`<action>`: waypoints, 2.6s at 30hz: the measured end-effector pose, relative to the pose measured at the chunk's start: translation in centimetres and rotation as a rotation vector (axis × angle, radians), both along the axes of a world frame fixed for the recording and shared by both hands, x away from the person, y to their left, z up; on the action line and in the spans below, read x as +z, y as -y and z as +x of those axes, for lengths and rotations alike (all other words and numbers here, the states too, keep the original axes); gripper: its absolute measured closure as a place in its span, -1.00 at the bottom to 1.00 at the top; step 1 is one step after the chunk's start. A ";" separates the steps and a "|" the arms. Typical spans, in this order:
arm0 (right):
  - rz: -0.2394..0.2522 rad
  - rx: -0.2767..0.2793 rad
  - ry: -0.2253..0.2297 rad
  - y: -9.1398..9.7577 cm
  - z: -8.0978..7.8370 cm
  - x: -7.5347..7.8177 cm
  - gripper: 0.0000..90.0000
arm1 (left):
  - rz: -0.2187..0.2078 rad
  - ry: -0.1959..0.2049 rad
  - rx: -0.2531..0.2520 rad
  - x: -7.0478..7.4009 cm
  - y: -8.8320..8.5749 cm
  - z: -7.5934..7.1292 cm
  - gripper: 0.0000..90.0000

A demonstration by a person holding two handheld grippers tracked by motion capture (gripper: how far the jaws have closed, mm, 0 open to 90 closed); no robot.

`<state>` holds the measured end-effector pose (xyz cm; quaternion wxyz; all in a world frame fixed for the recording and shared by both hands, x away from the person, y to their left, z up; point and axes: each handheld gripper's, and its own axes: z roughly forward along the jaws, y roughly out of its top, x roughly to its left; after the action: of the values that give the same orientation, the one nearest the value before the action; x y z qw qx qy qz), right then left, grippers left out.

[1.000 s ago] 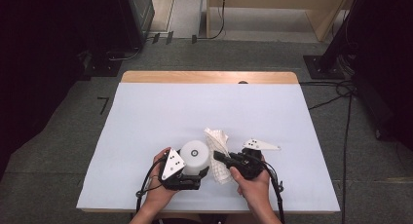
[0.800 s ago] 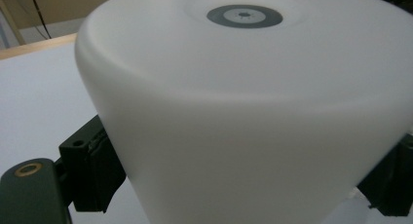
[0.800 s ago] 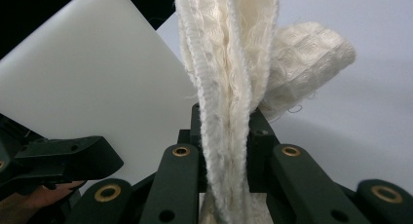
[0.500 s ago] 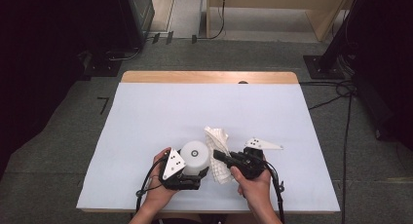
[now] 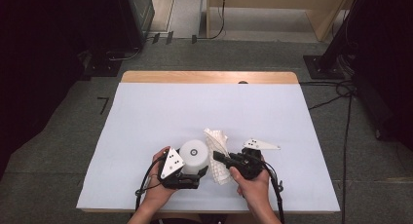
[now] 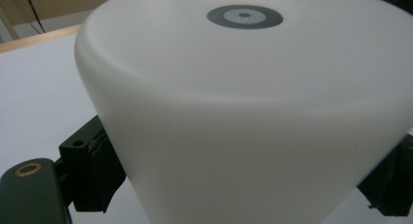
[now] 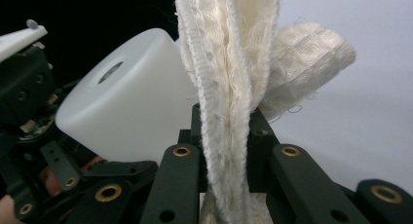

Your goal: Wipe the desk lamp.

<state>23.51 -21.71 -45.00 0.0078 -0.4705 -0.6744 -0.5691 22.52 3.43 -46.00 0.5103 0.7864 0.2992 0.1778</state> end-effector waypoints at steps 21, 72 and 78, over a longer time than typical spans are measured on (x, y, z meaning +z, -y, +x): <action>-0.038 -0.064 -0.013 1.4 0.7 -0.9 0.76 | 0.043 -0.046 0.111 -0.6 0.2 -0.2 -1.00; -0.012 0.054 -0.030 -0.2 0.7 -1.3 0.76 | 0.023 0.017 -0.018 0.6 -0.3 0.1 -0.81; 0.031 0.053 -0.001 0.4 0.4 -0.1 0.76 | 0.041 -0.001 -0.031 0.2 0.1 0.2 -0.81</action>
<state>23.96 -22.07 -45.12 0.0308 -0.4525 -0.6777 -0.5787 22.72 3.31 -45.85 0.4965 0.8014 0.2835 0.1757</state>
